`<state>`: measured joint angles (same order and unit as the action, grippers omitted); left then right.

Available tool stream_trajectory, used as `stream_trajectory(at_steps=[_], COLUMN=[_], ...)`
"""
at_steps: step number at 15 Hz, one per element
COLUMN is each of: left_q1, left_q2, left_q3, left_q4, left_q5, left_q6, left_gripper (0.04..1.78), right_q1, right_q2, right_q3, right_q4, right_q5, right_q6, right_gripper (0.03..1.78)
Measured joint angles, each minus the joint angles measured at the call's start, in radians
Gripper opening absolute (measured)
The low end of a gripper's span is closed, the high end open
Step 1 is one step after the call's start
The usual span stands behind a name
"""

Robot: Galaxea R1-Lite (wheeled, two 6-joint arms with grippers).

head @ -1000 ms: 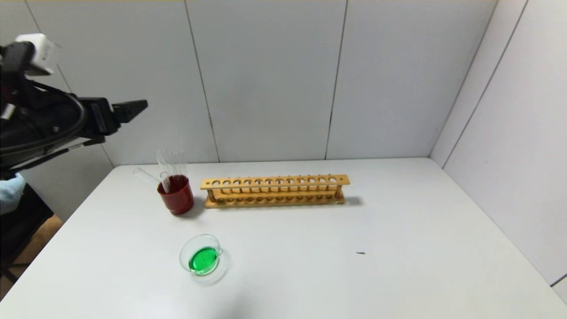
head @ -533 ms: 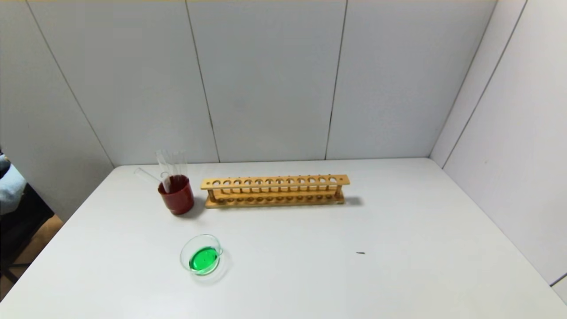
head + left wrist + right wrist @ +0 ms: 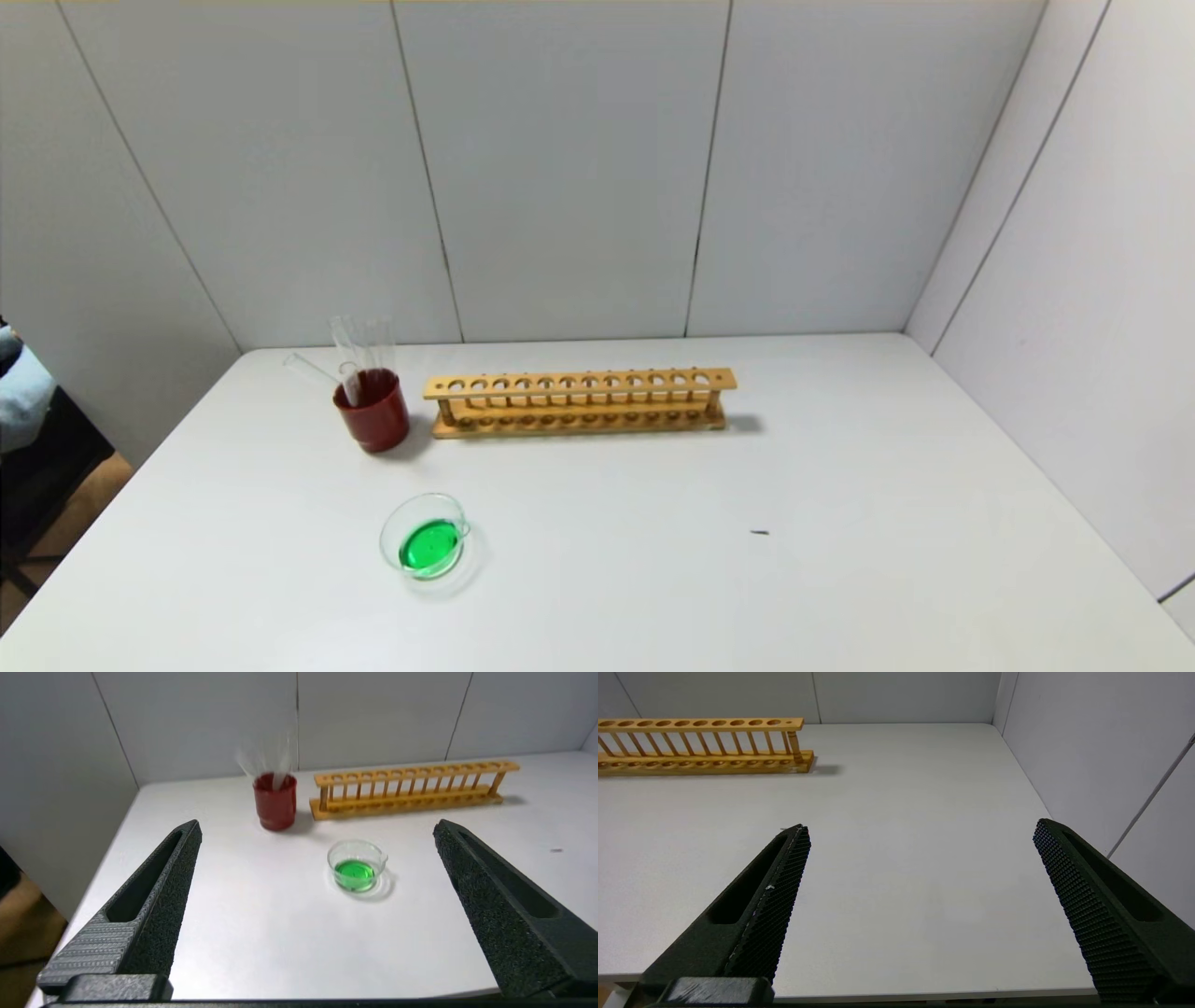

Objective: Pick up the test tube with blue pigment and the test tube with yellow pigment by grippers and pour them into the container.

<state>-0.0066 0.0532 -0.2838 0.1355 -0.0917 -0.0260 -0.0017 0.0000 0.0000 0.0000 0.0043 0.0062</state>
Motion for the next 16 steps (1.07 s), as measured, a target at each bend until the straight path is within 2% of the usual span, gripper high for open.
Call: stream_trajectory(at_steps=[3, 6, 13, 16], left_q1=[0.002, 0.002, 0.002, 0.002], left_q2=[-0.040, -0.053, -0.056, -0.056], left_q3=[0.164, 0.264, 0.283, 0.284], left_q4=[-0.083, -0.166, -0.162, -0.167], left_q5=[0.011, 0.083, 0.094, 0.086], left_q6=[0.005, 0.006, -0.023, -0.175], left_gripper=[1.75, 1.75, 1.75, 1.75], right_q1=[0.000, 0.000, 0.000, 0.000], right_q2=[0.000, 0.000, 0.000, 0.000], right_q3=[0.000, 0.000, 0.000, 0.000], right_q4=[0.000, 0.000, 0.000, -0.001], right_q5=[0.000, 0.000, 0.000, 0.000], right_q6=[0.000, 0.000, -0.003, -0.003], right_gripper=[1.75, 1.75, 1.75, 1.75])
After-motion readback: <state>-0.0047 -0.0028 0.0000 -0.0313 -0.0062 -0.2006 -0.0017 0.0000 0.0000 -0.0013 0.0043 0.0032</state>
